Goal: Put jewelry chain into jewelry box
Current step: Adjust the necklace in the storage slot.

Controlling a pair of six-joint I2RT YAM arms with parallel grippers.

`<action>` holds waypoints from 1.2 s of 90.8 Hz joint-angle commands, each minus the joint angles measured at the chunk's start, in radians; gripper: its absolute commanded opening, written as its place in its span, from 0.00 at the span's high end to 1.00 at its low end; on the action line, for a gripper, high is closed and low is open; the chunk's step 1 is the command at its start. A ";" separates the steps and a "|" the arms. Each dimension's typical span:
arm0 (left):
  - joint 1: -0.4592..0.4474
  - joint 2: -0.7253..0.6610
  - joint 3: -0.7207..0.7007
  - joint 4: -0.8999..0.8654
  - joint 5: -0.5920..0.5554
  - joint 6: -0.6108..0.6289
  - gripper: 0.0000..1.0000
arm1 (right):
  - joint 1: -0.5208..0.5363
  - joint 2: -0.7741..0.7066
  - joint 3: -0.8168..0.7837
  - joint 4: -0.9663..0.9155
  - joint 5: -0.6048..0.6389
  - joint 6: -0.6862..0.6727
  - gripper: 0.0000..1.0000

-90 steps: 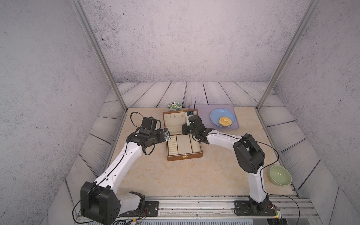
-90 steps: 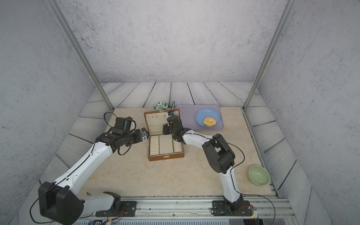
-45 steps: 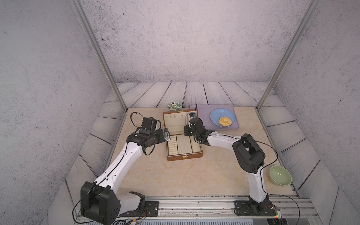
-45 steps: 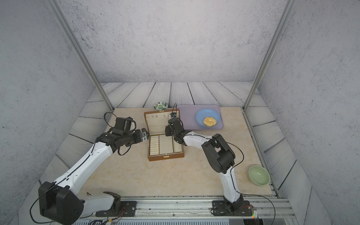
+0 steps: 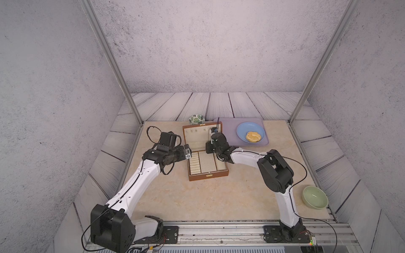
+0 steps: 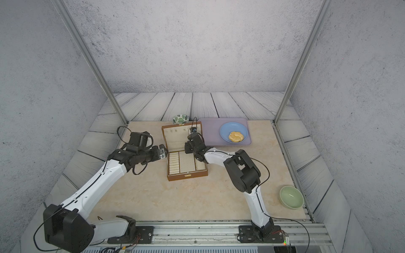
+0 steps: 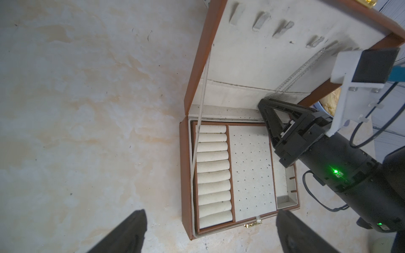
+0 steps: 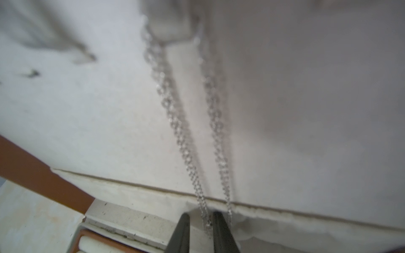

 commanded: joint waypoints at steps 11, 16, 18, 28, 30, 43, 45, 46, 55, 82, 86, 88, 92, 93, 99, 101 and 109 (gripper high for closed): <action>0.009 -0.005 0.008 -0.022 -0.012 0.013 0.02 | -0.006 0.007 0.009 0.011 0.001 -0.024 0.99; 0.009 -0.005 0.008 -0.022 -0.011 0.012 0.02 | -0.006 -0.005 0.002 0.020 -0.009 -0.030 1.00; 0.009 -0.006 0.007 -0.022 -0.011 0.013 0.02 | -0.006 -0.010 -0.001 0.024 -0.013 -0.032 1.00; 0.009 -0.006 0.007 -0.022 -0.007 0.013 0.02 | -0.005 -0.044 -0.010 0.036 -0.051 -0.038 1.00; 0.009 -0.007 0.008 -0.022 -0.007 0.013 0.02 | -0.005 -0.050 -0.012 0.037 -0.057 -0.038 1.00; 0.009 -0.010 0.007 -0.023 -0.008 0.012 0.02 | 0.000 -0.084 -0.016 0.038 -0.085 -0.041 1.00; 0.009 -0.011 0.006 -0.021 -0.007 0.011 0.02 | 0.002 -0.089 -0.015 0.038 -0.087 -0.041 1.00; 0.009 -0.011 0.005 -0.022 -0.007 0.013 0.02 | 0.002 -0.090 -0.015 0.038 -0.088 -0.041 1.00; 0.009 -0.010 0.005 -0.021 -0.007 0.011 0.02 | 0.004 -0.097 -0.008 0.040 -0.096 -0.045 1.00; 0.009 -0.010 0.006 -0.019 -0.006 0.011 0.02 | 0.004 -0.039 0.082 0.005 -0.118 -0.049 1.00; 0.009 -0.010 0.008 -0.020 -0.006 0.012 0.02 | 0.004 -0.027 0.096 -0.002 -0.117 -0.051 1.00; 0.009 -0.011 0.008 -0.020 -0.007 0.012 0.02 | 0.004 -0.023 0.100 -0.003 -0.118 -0.051 1.00; 0.009 -0.010 0.008 -0.022 -0.008 0.014 0.02 | 0.004 -0.015 0.106 -0.004 -0.119 -0.050 1.00; 0.009 -0.010 0.009 -0.021 -0.009 0.014 0.02 | 0.004 -0.013 0.108 -0.004 -0.119 -0.049 1.00; 0.009 -0.010 0.008 -0.022 -0.010 0.014 0.02 | 0.004 -0.003 0.114 -0.005 -0.120 -0.048 1.00; 0.009 -0.010 0.008 -0.021 -0.010 0.014 0.02 | 0.004 0.000 0.118 -0.008 -0.120 -0.048 1.00; 0.009 -0.008 0.008 -0.021 -0.010 0.015 0.02 | 0.004 0.015 0.123 -0.022 -0.120 -0.048 1.00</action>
